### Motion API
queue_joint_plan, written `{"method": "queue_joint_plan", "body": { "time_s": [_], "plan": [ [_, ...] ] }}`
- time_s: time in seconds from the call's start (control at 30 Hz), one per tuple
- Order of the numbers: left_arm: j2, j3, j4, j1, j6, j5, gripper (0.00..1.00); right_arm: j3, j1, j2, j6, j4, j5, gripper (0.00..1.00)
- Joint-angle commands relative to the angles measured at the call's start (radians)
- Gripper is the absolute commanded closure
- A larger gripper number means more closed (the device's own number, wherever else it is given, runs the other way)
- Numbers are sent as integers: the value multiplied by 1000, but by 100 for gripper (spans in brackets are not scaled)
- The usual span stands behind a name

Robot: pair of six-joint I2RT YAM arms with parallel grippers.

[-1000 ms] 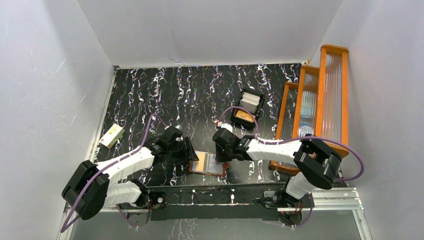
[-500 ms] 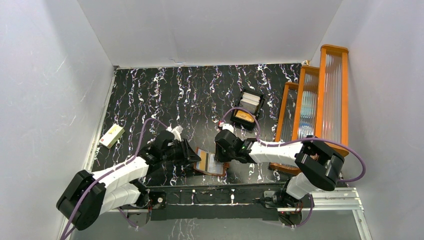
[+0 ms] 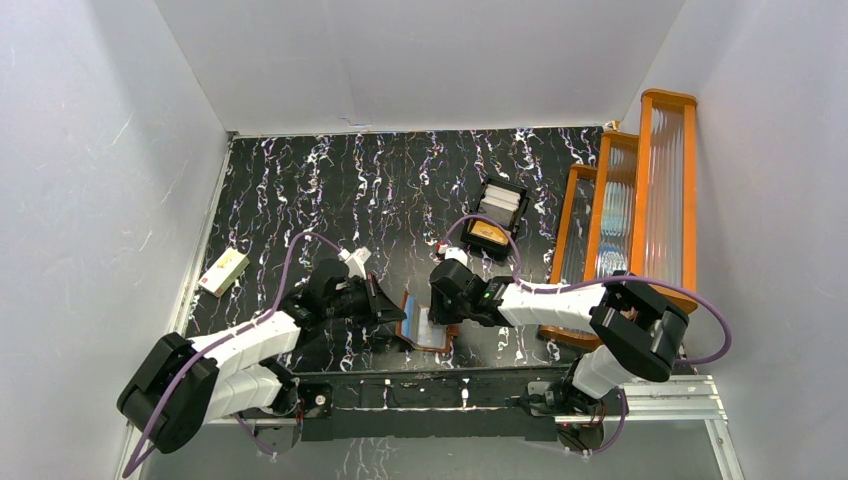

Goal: Put the credit cards into the card holder
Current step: Turn over the card slot in the card holder.

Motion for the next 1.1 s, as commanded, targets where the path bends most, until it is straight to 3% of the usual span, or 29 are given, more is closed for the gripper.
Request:
{"method": "queue_joint_plan", "body": {
  "time_s": [0.0, 0.3, 0.53, 0.83, 1.07],
  "plan": [
    [12, -4, 22, 1, 21, 5, 100, -37, -3, 16, -9, -50, -2, 76],
    [-2, 62, -87, -23, 76, -52, 100, -21, -3, 22, -15, 17, -32, 65],
    [64, 224, -323, -161, 139, -284, 100, 34, -3, 38, -50, -6, -43, 64],
    [63, 481, -738, -232, 140, -560, 100, 92, -4, -123, -25, -212, 77, 53],
    [139, 584, -847, -258, 107, -632, 100, 123, -4, -270, -10, -231, 126, 44]
  ]
}}
